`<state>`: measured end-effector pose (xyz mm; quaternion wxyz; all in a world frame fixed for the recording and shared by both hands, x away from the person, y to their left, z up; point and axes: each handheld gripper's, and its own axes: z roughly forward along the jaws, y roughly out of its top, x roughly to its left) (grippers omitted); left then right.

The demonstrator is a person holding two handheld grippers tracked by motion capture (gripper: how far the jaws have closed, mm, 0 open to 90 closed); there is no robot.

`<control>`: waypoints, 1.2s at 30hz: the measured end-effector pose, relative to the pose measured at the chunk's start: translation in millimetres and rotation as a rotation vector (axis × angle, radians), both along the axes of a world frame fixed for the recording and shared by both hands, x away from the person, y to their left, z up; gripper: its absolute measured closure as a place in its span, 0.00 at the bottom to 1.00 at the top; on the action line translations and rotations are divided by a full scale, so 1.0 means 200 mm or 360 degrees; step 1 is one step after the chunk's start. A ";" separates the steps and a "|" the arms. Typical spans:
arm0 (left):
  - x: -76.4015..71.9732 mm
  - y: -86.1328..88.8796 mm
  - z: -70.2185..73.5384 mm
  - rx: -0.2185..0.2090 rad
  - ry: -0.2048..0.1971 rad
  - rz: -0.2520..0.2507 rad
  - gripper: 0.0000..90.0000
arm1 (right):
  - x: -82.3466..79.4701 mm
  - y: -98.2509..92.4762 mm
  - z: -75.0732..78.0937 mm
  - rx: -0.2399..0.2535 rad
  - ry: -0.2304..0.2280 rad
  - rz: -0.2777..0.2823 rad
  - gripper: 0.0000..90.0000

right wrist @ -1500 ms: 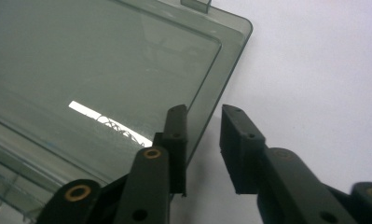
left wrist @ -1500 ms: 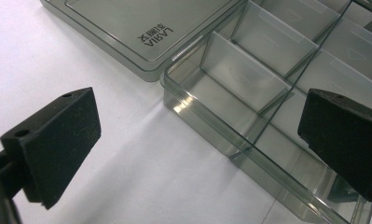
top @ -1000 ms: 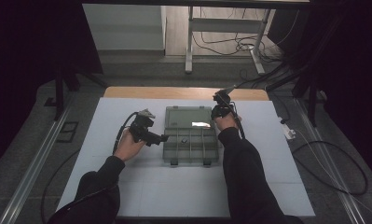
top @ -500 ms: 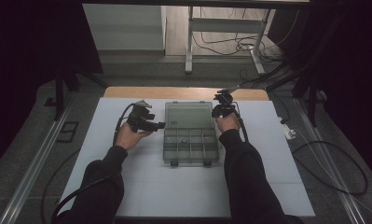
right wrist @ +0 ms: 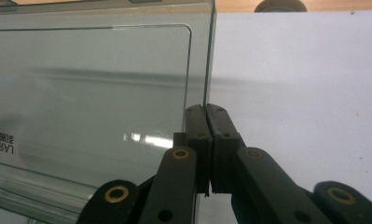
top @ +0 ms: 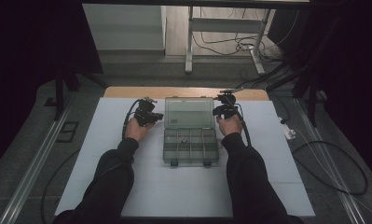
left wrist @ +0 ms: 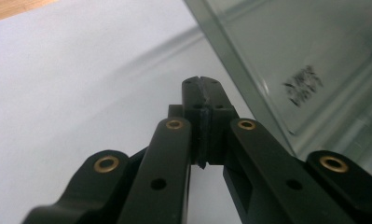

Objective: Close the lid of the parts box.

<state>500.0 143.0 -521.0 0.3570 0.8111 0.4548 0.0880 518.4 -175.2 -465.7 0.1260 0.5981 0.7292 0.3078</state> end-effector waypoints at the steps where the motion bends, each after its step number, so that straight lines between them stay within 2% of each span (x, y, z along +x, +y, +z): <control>1: 0.01 -0.01 -0.01 -0.0003 0.0010 0.0003 0.99 | -0.01 0.00 0.00 0.0001 -0.0008 0.0001 0.98; 4: 0.04 -0.05 -0.02 0.0011 0.0007 -0.0004 0.99 | -0.02 0.00 0.01 0.0005 -0.0037 0.0011 0.98; 8: 0.06 -0.08 -0.01 -0.0005 -0.0002 0.0007 0.99 | -0.04 -0.01 0.02 0.0007 -0.0065 0.0013 0.98; 17: 0.08 -0.05 0.07 -0.0143 -0.0077 0.0004 0.99 | -0.11 -0.01 0.05 0.0008 -0.0171 0.0019 0.98; 22: 0.05 -0.03 0.12 -0.0199 -0.0116 -0.0037 0.99 | -0.16 -0.02 0.07 0.0014 -0.0214 0.0035 0.98; 26: 0.02 -0.03 0.15 -0.0218 -0.0135 -0.0066 0.99 | -0.20 -0.03 0.09 0.0016 -0.0247 0.0070 0.97; 31: -0.01 -0.02 0.18 -0.0240 -0.0155 -0.0105 0.99 | -0.24 -0.06 0.12 0.0051 -0.0229 0.0130 0.94; 33: -0.03 -0.01 0.18 -0.0268 -0.0154 -0.0129 0.99 | -0.27 -0.08 0.14 0.0066 -0.0230 0.0171 0.93; 36: -0.04 -0.01 0.19 -0.0266 -0.0154 -0.0138 0.99 | -0.31 -0.09 0.15 0.0033 -0.0223 0.0240 0.94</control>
